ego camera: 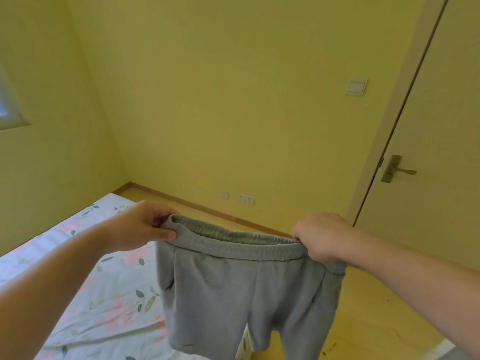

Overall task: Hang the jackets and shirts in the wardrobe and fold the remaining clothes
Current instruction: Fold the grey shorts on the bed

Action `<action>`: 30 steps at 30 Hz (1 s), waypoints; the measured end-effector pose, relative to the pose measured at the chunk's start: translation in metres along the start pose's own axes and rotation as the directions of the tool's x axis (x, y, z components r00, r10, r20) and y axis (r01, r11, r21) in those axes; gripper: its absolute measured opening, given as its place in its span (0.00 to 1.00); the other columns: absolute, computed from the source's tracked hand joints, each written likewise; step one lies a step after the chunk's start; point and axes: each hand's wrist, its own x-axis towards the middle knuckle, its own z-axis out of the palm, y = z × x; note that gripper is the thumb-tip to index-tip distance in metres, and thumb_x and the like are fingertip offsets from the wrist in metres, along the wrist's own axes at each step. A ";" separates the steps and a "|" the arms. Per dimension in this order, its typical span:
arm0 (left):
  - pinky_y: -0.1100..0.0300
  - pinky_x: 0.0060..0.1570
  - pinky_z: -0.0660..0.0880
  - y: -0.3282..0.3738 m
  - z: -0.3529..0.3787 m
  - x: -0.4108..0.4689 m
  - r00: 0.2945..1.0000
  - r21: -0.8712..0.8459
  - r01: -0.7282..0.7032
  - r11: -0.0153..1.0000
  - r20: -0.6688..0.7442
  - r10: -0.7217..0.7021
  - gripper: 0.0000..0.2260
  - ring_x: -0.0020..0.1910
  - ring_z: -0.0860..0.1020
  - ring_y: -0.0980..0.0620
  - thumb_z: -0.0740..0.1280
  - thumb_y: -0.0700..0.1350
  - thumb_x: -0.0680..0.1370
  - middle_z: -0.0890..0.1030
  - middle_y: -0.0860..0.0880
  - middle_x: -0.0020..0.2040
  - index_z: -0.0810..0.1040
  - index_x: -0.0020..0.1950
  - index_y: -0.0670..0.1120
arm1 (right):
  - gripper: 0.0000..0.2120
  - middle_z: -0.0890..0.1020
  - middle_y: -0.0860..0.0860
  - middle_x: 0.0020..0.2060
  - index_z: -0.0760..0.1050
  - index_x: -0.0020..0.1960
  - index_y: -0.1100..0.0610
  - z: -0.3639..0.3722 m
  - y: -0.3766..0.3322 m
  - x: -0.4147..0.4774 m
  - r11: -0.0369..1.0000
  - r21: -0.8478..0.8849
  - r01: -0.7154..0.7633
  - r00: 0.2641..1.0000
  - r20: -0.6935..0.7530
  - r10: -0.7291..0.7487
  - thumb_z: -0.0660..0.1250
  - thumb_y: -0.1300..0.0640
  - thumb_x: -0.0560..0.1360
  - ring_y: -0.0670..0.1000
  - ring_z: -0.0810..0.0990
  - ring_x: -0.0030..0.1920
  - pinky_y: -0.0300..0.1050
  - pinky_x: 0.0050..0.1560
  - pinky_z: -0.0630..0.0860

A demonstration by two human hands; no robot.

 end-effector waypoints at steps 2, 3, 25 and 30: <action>0.61 0.50 0.78 0.006 -0.002 0.000 0.999 -0.131 -0.012 0.991 0.029 0.016 0.12 0.48 0.84 0.54 0.73 0.31 0.76 0.87 0.48 0.48 0.87 0.52 0.47 | 0.12 0.78 0.50 0.37 0.75 0.44 0.52 0.000 0.001 0.002 0.995 0.081 -0.051 0.999 -0.009 0.052 0.59 0.67 0.71 0.52 0.78 0.34 0.44 0.27 0.69; 0.59 0.52 0.79 0.009 -0.005 -0.001 0.999 -0.240 -0.024 0.971 0.032 0.033 0.11 0.50 0.84 0.51 0.73 0.30 0.75 0.87 0.43 0.49 0.87 0.51 0.45 | 0.11 0.77 0.50 0.37 0.74 0.45 0.52 0.000 0.002 0.003 0.990 0.115 -0.076 0.996 -0.036 0.081 0.58 0.66 0.72 0.52 0.77 0.32 0.44 0.25 0.68; 0.45 0.72 0.68 0.104 -0.003 0.027 0.817 -0.388 -0.517 0.763 0.045 0.575 0.12 0.80 0.62 0.49 0.69 0.34 0.77 0.65 0.51 0.80 0.85 0.54 0.50 | 0.06 0.78 0.58 0.50 0.75 0.44 0.61 -0.089 -0.032 -0.030 0.692 -0.197 0.695 0.376 -0.720 -0.583 0.64 0.63 0.79 0.56 0.75 0.45 0.48 0.40 0.74; 0.27 0.58 0.71 0.107 -0.003 0.033 0.850 -0.383 -0.451 0.806 0.091 0.519 0.07 0.57 0.74 0.26 0.73 0.40 0.75 0.76 0.30 0.56 0.85 0.53 0.45 | 0.05 0.79 0.55 0.51 0.78 0.46 0.59 -0.081 -0.031 -0.034 0.722 -0.275 0.635 0.445 -0.633 -0.633 0.65 0.67 0.77 0.56 0.76 0.46 0.48 0.41 0.75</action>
